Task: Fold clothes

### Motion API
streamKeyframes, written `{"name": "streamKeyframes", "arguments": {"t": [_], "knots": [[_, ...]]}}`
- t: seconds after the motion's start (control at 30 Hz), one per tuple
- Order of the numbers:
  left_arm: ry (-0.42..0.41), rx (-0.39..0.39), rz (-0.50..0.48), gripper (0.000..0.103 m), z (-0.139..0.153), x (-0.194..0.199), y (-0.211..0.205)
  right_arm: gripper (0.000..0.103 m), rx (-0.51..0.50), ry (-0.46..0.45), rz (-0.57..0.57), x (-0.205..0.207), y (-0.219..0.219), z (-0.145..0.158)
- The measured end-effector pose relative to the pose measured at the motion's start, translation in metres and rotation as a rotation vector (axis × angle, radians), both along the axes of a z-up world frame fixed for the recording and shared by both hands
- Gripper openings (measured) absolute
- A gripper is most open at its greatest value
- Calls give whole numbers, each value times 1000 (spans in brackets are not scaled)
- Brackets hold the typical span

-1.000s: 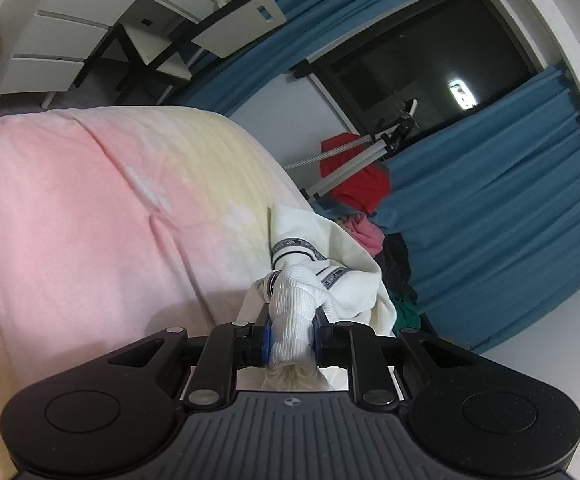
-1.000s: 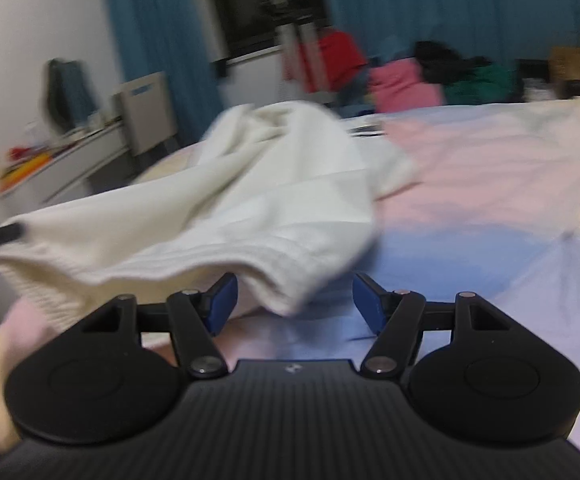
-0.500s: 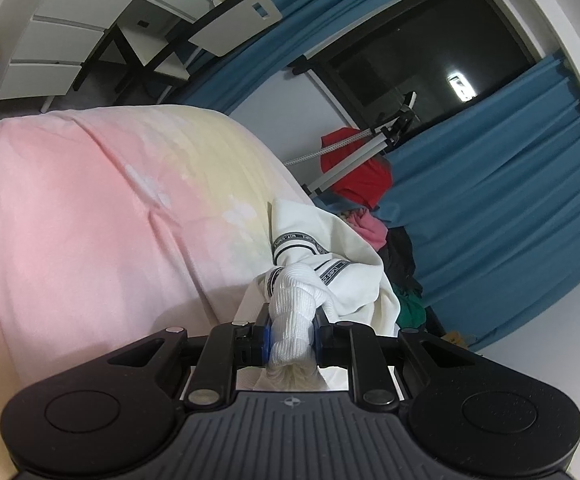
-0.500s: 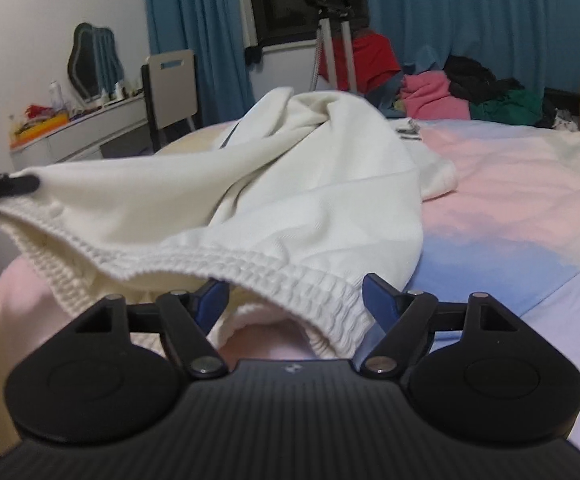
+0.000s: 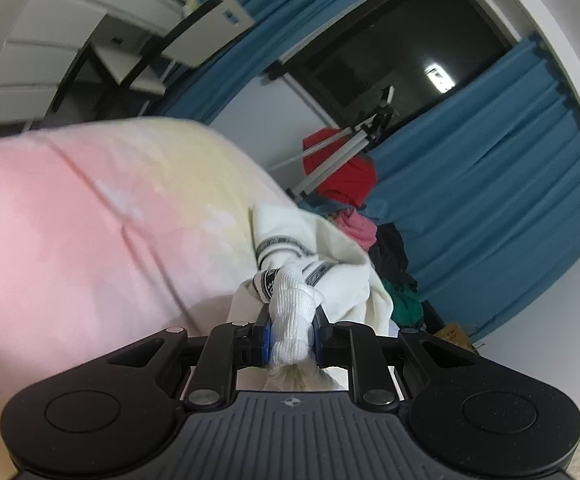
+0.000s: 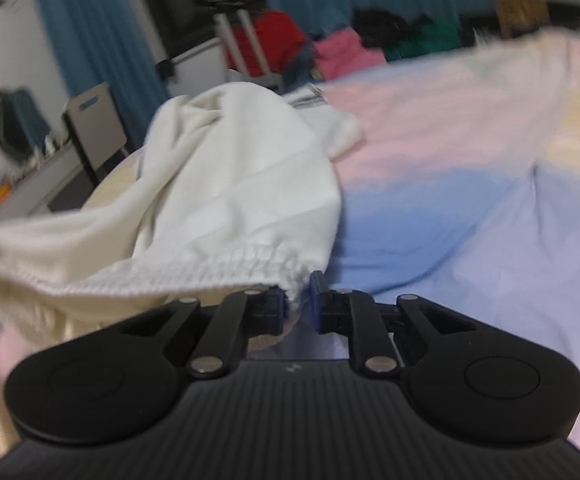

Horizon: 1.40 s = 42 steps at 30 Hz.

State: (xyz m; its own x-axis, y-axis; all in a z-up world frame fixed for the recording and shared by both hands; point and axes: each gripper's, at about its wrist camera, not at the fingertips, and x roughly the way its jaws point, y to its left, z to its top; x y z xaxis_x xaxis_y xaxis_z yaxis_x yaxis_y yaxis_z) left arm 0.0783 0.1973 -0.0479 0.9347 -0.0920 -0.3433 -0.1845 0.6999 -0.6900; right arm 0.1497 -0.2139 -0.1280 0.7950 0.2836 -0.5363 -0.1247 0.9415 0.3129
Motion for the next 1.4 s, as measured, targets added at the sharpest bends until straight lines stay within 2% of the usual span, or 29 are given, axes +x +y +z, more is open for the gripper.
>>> {"name": "streamKeyframes", "arguments": {"t": [0.03, 0.13, 0.27, 0.4, 0.57, 0.63, 0.7, 0.87, 0.9, 0.97, 1.0, 1.03, 1.1, 1.13, 1.23, 1.4], "knots": [[-13, 26, 13, 19, 6, 3, 2, 15, -22, -21, 18, -5, 7, 4], [-41, 41, 51, 19, 24, 19, 18, 16, 60, -34, 53, -21, 18, 17], [-52, 101, 108, 18, 58, 44, 51, 16, 74, -92, 175, -51, 64, 39], [-49, 278, 173, 18, 97, 79, 100, 19, 147, -130, 297, -59, 128, 58], [34, 431, 283, 18, 121, 127, 174, 21, 282, -103, 418, -27, 226, 65], [82, 509, 311, 18, 115, 149, 200, 22, 325, -61, 427, -10, 258, 58], [153, 550, 316, 18, 99, 171, 222, 25, 341, -15, 423, 6, 283, 45], [281, 472, 289, 19, 38, 203, 251, 27, 305, 77, 429, 35, 310, 8], [291, 456, 280, 21, 31, 206, 252, 33, 297, 81, 438, 37, 311, 4], [308, 463, 259, 29, 24, 207, 253, 53, 288, 75, 466, 38, 312, 5], [320, 474, 249, 38, 23, 206, 252, 72, 283, 67, 481, 36, 312, 7], [334, 487, 240, 46, 25, 204, 250, 84, 277, 59, 496, 34, 312, 10], [367, 505, 227, 83, 28, 197, 245, 85, 264, 37, 527, 28, 310, 16], [388, 503, 230, 87, 31, 192, 242, 85, 256, 22, 542, 22, 307, 21], [391, 527, 207, 89, 48, 168, 223, 85, 230, -9, 536, 7, 283, 39], [359, 589, 156, 95, 79, 127, 175, 85, 161, -65, 440, -12, 209, 68]]}}
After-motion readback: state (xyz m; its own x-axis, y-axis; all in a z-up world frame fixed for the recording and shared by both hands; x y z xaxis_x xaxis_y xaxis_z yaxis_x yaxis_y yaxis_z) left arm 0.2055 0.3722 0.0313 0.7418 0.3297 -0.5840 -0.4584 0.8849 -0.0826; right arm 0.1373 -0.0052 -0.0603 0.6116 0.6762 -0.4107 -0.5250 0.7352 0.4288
